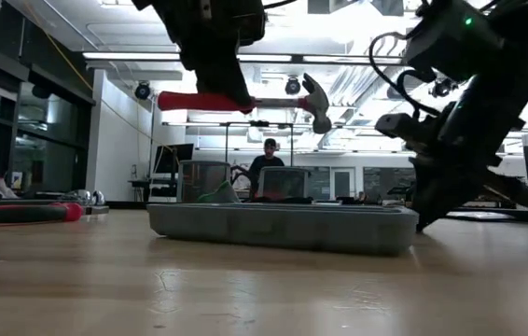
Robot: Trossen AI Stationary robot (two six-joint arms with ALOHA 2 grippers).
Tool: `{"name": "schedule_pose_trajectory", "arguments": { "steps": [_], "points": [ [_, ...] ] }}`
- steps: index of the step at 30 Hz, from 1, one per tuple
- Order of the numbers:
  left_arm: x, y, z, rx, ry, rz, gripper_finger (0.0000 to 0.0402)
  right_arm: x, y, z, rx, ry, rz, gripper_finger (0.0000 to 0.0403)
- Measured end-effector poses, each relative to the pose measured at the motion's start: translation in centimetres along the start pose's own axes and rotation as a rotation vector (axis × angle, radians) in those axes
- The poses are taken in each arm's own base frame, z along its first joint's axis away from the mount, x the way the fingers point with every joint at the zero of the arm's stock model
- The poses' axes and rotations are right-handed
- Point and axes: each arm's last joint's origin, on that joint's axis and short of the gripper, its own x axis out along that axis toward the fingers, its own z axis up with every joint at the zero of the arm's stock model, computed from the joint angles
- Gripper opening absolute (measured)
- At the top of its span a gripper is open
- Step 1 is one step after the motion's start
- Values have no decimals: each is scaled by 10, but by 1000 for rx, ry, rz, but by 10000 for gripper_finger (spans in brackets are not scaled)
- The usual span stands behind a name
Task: Prefit tool cases
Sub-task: Put the hammer into the tool case
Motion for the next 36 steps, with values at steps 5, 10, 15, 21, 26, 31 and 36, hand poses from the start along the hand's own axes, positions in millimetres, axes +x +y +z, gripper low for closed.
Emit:
{"name": "schedule_pose_trajectory", "arguments": {
  "steps": [5, 10, 15, 21, 26, 31, 36],
  "points": [
    [0, 1, 2, 141, -26, 45, 44, -25, 0, -10, 113, -56, 65, 0],
    [8, -2, 1, 381, -25, 216, 44, -43, -2, -27, 223, -142, 156, 0],
    [35, -10, -6, 593, -5, 275, 44, -49, -5, -41, 303, -178, 215, 0],
    [72, -22, -30, 776, 89, 480, 44, -50, 2, -45, 281, -196, 199, 0],
    [88, -24, -38, 787, 113, 490, 44, -45, 6, -45, 277, -212, 176, 0],
    [91, -23, -41, 740, 121, 486, 65, -42, 6, -46, 270, -217, 163, 0],
    [91, -25, -43, 734, 130, 485, 136, -42, 5, -46, 263, -218, 157, 0]
  ]
}}
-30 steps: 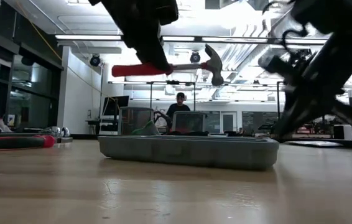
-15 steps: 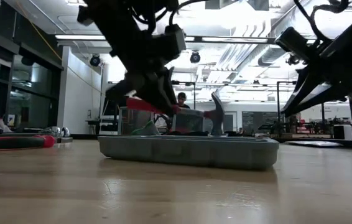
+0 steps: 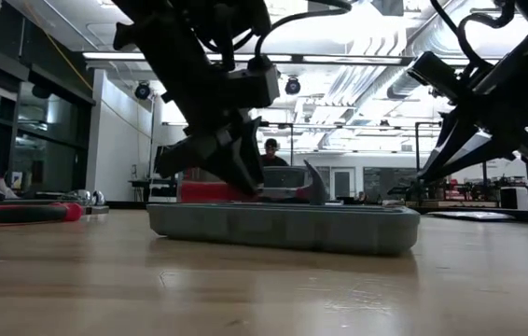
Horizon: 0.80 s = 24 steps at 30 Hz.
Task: Prefit tool cases
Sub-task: Put the hammer into the tool case
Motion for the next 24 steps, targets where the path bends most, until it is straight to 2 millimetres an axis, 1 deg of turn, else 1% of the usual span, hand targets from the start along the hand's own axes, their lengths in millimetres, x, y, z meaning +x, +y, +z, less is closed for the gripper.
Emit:
{"name": "schedule_pose_trajectory", "arguments": {
  "steps": [2, 5, 10, 13, 16, 20, 22, 24],
  "points": [
    [-1, -3, 0, 2, 3, -11, 151, 0, 0, 0, -4, -2, -4, 0],
    [-4, -9, 2, 10, -7, -44, 160, 0, -1, 1, -16, -5, -9, 0],
    [-9, -19, 5, 19, -14, -72, 159, 0, -1, 1, -32, -6, -11, 0],
    [-15, -20, 6, 3, -23, -91, 156, 0, -1, 1, -33, -5, -10, 0],
    [-27, -10, 6, -44, -63, -123, 153, 0, -1, 0, -33, -5, -10, 0],
    [-38, 15, 2, -146, -125, -164, 142, 0, -1, 0, -33, -5, -9, 0],
    [-39, 31, -3, -236, -159, -226, 122, 0, -1, 0, -36, -5, -9, 0],
    [-33, 43, -11, -324, -180, -332, 85, 0, -1, 0, -36, -5, -9, 0]
  ]
}}
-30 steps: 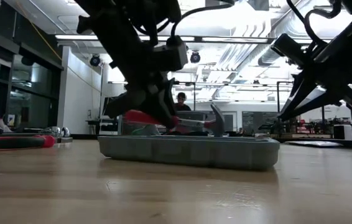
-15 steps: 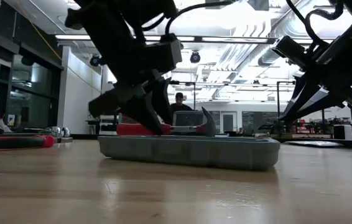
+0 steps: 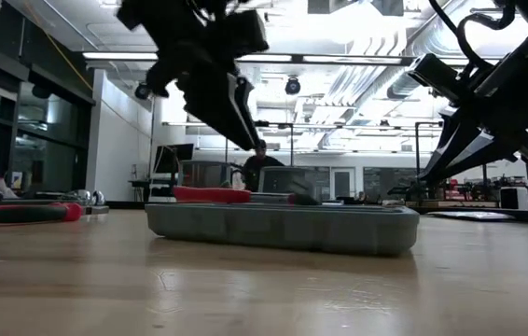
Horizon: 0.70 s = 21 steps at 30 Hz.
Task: Prefit tool cases
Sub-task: Put the hammer into the tool case
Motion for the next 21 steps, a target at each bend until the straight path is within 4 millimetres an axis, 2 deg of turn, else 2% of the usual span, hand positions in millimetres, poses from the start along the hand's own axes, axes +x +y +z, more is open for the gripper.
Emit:
{"name": "schedule_pose_trajectory", "arguments": {
  "steps": [3, 6, 10, 15, 21],
  "points": [
    [4, 18, -7, -128, -9, -125, 17, 0, 0, 0, 1, 0, 1, 0],
    [5, 28, -10, -174, -17, -173, 11, 0, 0, 0, 3, 2, 3, 0],
    [5, 35, -16, -55, -4, -197, 4, 0, 0, 0, 2, 2, 3, 0],
    [4, 45, -23, -10, -1, -228, 23, 0, 0, 0, 4, 2, 3, 0],
    [2, 62, -32, -54, -36, -343, 88, 6, 0, -5, 8, 3, 5, 0]
  ]
}}
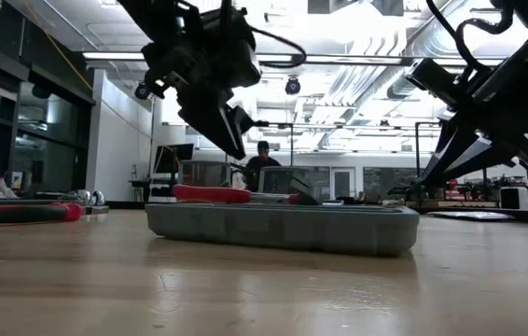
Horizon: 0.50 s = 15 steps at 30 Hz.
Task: Prefit tool cases
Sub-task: Put the hammer into the tool case
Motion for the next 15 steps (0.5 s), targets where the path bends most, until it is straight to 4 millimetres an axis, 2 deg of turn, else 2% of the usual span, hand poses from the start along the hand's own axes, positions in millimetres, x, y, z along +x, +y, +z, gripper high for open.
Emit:
{"name": "schedule_pose_trajectory", "arguments": {
  "steps": [8, 15],
  "points": [
    [-10, 18, -24, -17, 84, -79, 178, 14, -1, -13, 20, 23, 15, 0],
    [3, 30, -45, -45, 167, -148, 202, 17, -2, -16, 23, 42, 7, 0]
  ]
}}
